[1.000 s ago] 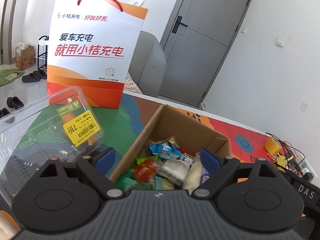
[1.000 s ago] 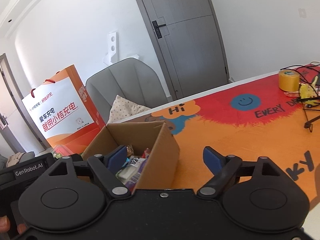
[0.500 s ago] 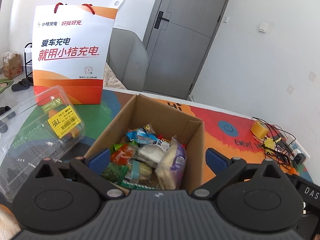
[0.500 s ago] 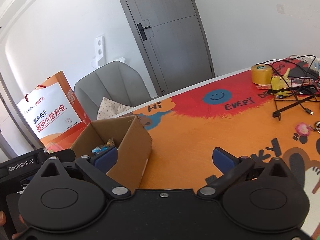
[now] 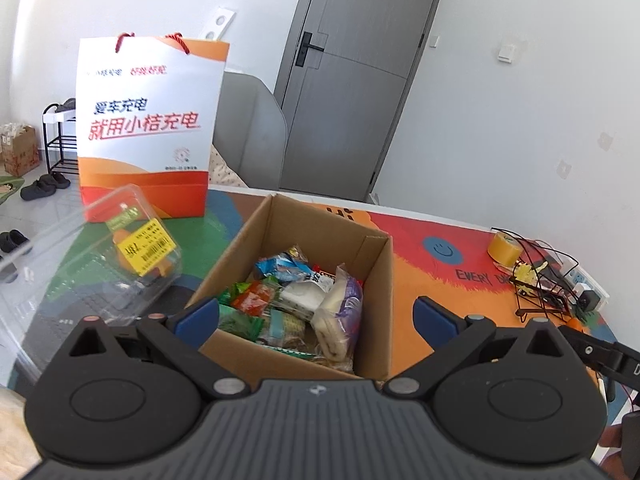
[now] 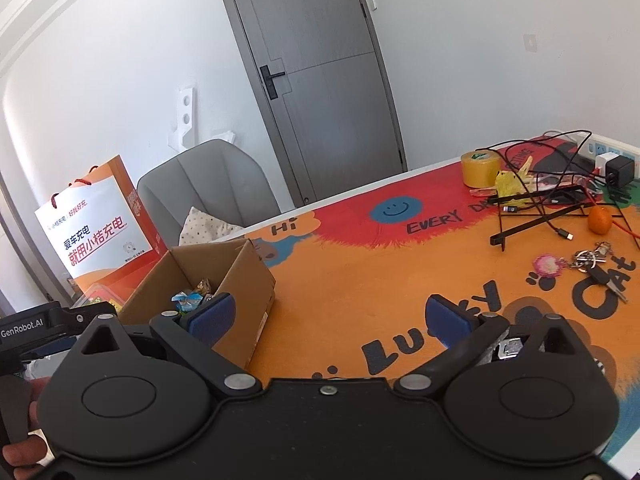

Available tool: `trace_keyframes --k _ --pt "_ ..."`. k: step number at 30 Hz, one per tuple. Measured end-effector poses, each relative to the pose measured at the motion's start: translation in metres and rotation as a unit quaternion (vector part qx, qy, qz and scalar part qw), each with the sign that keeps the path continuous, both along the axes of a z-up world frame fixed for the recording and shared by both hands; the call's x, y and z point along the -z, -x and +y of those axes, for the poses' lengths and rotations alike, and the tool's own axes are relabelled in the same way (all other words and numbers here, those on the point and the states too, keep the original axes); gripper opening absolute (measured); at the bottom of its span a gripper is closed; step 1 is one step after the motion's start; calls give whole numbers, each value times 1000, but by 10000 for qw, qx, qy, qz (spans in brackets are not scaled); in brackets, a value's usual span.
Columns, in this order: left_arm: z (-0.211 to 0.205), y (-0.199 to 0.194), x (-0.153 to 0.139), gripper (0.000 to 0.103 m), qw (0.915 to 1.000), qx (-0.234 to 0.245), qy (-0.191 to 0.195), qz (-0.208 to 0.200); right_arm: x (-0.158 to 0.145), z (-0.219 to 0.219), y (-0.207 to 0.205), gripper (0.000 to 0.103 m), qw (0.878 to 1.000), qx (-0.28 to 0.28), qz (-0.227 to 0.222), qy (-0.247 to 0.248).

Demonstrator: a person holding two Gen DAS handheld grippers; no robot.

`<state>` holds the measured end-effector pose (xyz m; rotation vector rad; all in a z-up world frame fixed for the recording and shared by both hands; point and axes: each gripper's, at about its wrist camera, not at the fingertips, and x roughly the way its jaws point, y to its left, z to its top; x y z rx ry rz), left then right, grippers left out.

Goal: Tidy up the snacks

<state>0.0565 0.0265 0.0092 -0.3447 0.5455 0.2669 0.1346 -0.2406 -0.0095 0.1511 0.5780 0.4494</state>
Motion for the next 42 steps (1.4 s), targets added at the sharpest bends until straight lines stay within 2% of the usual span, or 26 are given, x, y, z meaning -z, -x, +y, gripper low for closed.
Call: trace_keyframes --k 16,24,31,42 --pt "-14 47 -24 102 9977 505 -440 -58 -21 -24 42 103 9993 -120 -274 228" --pt "-22 67 -25 102 9942 822 -690 -18 -20 -29 54 103 9992 -106 -177 330" --pt "-25 80 -34 102 9932 858 -776 -165 -29 -40 69 103 9985 -52 -328 429" --pt "-29 82 -33 102 9923 972 -756 -160 -32 -38 77 103 9982 -143 -404 416"
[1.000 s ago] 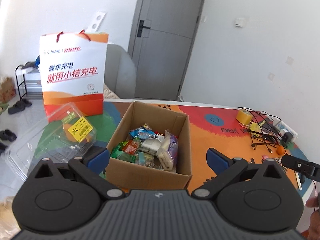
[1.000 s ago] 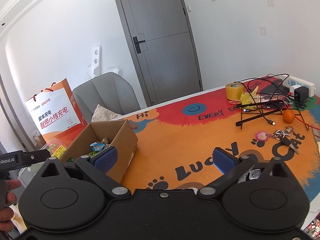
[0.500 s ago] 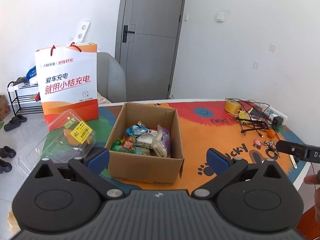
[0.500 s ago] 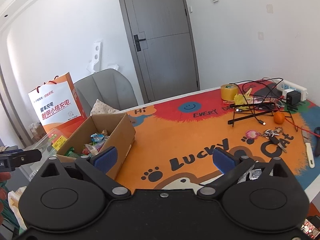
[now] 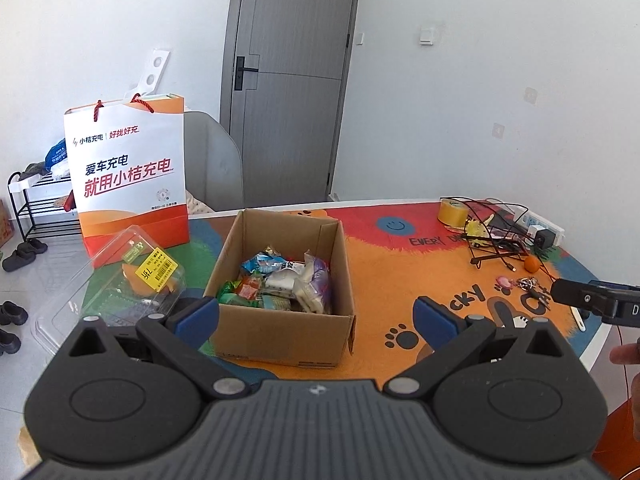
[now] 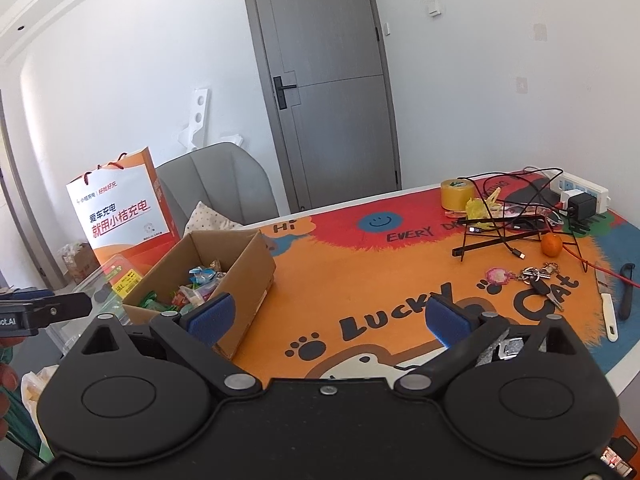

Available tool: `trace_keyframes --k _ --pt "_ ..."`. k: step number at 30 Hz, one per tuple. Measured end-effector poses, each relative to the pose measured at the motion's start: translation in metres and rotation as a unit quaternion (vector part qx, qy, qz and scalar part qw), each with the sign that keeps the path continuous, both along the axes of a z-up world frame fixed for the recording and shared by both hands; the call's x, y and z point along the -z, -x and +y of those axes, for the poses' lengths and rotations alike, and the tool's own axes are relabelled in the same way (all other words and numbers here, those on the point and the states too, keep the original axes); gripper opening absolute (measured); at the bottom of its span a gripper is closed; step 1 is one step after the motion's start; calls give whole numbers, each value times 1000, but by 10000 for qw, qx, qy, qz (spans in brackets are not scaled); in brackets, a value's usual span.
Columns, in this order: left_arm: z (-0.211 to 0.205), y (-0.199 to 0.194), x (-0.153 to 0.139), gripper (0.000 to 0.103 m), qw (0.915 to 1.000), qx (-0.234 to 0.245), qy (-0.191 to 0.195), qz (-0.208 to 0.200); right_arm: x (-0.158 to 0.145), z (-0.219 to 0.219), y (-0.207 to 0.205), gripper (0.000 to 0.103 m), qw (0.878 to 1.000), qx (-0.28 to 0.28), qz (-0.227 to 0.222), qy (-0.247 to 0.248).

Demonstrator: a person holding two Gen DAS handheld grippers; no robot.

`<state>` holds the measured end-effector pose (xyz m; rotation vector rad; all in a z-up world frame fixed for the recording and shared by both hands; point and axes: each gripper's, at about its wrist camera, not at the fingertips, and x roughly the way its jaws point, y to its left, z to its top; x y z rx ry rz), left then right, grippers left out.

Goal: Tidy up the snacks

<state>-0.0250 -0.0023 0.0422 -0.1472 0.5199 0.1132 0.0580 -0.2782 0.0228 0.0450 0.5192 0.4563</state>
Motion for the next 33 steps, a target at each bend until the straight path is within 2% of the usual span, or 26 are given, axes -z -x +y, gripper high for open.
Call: trace_keyframes --k 15,33 --pt "-3 1 2 102 10000 29 -25 -17 3 18 8 103 9994 -303 68 129" --pt "-3 1 7 102 10000 47 -41 44 4 17 9 103 9995 -285 92 137"
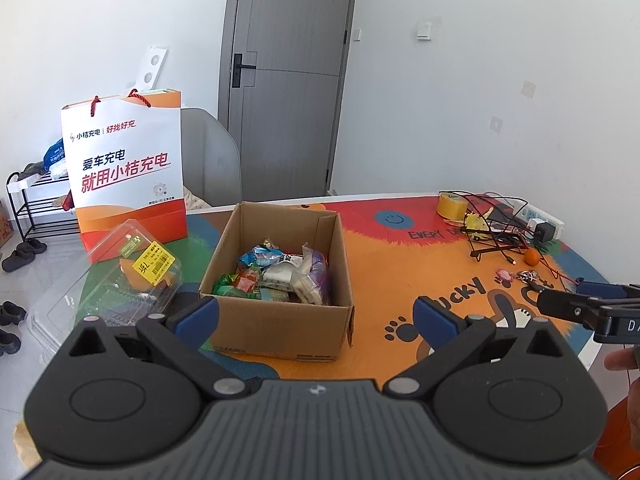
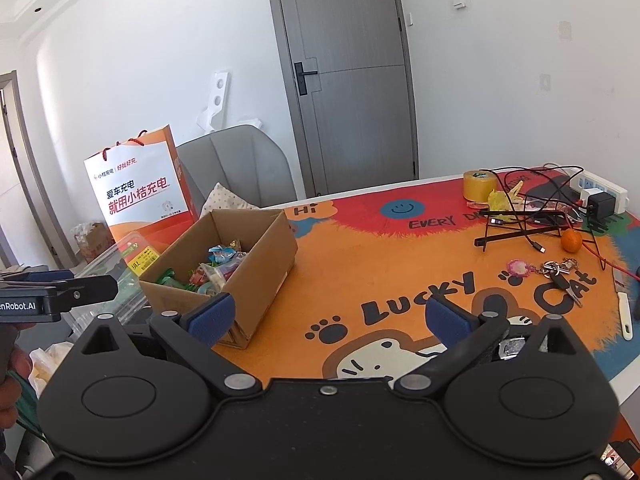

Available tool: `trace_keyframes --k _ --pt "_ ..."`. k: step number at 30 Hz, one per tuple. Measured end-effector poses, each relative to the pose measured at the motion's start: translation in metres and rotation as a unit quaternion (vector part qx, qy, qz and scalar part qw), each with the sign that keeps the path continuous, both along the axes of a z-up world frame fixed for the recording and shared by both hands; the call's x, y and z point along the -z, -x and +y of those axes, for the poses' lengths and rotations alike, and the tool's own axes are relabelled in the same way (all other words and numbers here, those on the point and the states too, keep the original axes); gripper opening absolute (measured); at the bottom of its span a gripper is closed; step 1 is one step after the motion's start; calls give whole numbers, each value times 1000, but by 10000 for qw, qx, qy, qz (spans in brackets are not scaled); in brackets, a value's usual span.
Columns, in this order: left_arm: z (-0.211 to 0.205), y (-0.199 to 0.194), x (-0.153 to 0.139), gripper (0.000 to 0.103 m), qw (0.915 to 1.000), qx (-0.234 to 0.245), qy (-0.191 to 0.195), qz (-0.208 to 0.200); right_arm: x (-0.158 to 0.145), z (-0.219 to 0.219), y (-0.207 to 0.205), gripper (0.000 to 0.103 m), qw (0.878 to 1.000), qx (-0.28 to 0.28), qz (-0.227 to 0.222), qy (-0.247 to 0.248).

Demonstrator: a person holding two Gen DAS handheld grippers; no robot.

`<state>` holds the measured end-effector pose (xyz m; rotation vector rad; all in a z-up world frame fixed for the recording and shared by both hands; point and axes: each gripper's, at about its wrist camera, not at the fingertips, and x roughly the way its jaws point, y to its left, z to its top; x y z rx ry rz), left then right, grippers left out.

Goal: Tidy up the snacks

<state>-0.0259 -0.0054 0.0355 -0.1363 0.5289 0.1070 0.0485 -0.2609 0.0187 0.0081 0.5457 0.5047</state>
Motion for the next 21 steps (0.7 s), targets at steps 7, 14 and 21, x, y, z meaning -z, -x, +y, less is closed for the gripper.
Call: trace_keyframes --k 7,14,21 --pt "1 0 0 102 10000 7 4 -1 1 -2 0 103 10000 -4 -13 -20" --pt "1 0 0 102 10000 11 15 7 1 -2 0 103 10000 -2 -4 -28" --pt "2 1 0 102 10000 -6 0 6 -1 -3 0 103 10000 -23 -8 -27"
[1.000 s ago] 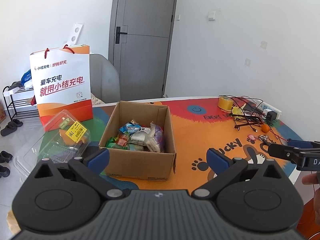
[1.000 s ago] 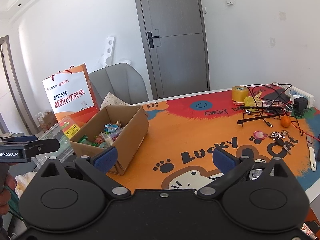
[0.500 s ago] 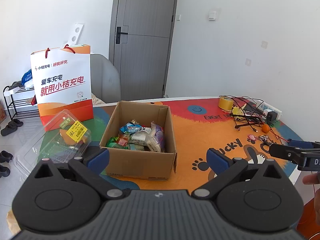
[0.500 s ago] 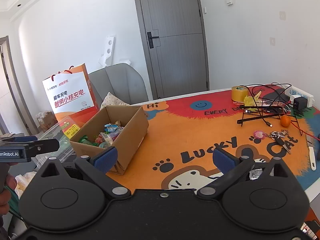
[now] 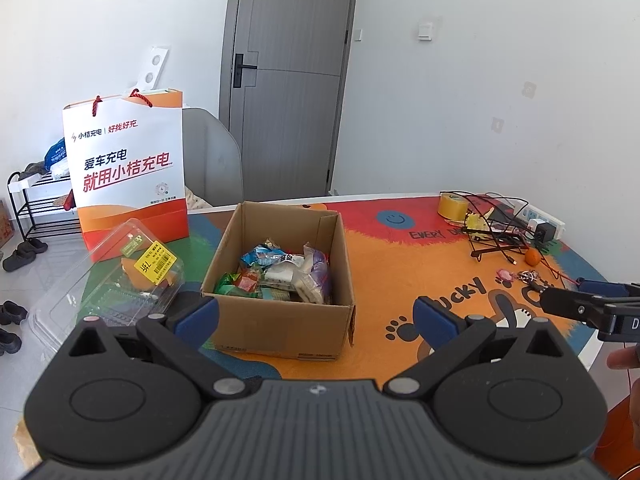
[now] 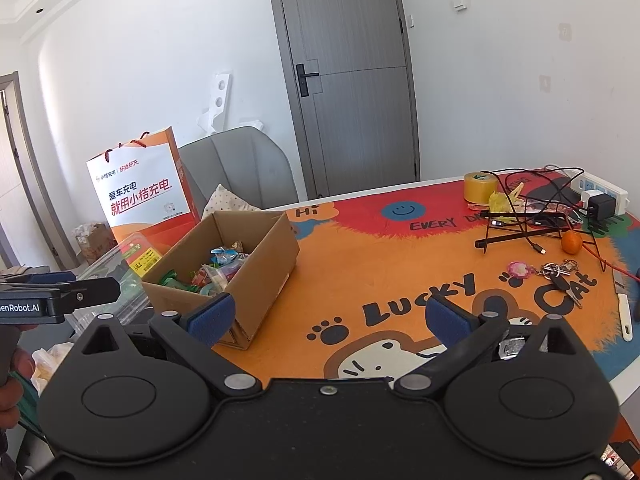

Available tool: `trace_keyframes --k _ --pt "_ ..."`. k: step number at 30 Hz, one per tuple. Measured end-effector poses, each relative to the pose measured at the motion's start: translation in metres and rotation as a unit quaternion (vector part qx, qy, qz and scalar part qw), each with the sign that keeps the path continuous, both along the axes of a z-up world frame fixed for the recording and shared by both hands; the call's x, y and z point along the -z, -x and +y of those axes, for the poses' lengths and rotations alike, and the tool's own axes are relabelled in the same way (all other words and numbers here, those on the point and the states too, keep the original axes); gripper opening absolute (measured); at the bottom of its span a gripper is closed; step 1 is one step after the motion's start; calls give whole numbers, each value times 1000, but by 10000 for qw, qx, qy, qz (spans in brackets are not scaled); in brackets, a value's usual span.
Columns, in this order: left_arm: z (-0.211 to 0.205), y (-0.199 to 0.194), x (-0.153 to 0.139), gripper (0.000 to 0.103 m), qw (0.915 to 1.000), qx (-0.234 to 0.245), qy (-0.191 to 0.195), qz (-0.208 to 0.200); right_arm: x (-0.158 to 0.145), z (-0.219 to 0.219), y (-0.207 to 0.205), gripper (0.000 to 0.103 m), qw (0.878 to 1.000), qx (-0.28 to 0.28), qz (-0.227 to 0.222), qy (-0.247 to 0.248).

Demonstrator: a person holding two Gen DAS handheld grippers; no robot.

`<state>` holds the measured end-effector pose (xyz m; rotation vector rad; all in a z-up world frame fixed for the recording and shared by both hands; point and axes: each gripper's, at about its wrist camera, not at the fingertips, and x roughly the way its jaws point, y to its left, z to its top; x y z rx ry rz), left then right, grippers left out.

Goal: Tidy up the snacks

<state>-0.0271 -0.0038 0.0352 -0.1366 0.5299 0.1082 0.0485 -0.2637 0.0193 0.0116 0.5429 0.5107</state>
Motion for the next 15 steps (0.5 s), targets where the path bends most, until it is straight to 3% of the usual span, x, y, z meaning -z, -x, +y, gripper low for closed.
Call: trace_keyframes --k 15 --pt "1 0 1 102 10000 -7 25 15 1 3 2 103 10000 -50 5 58"
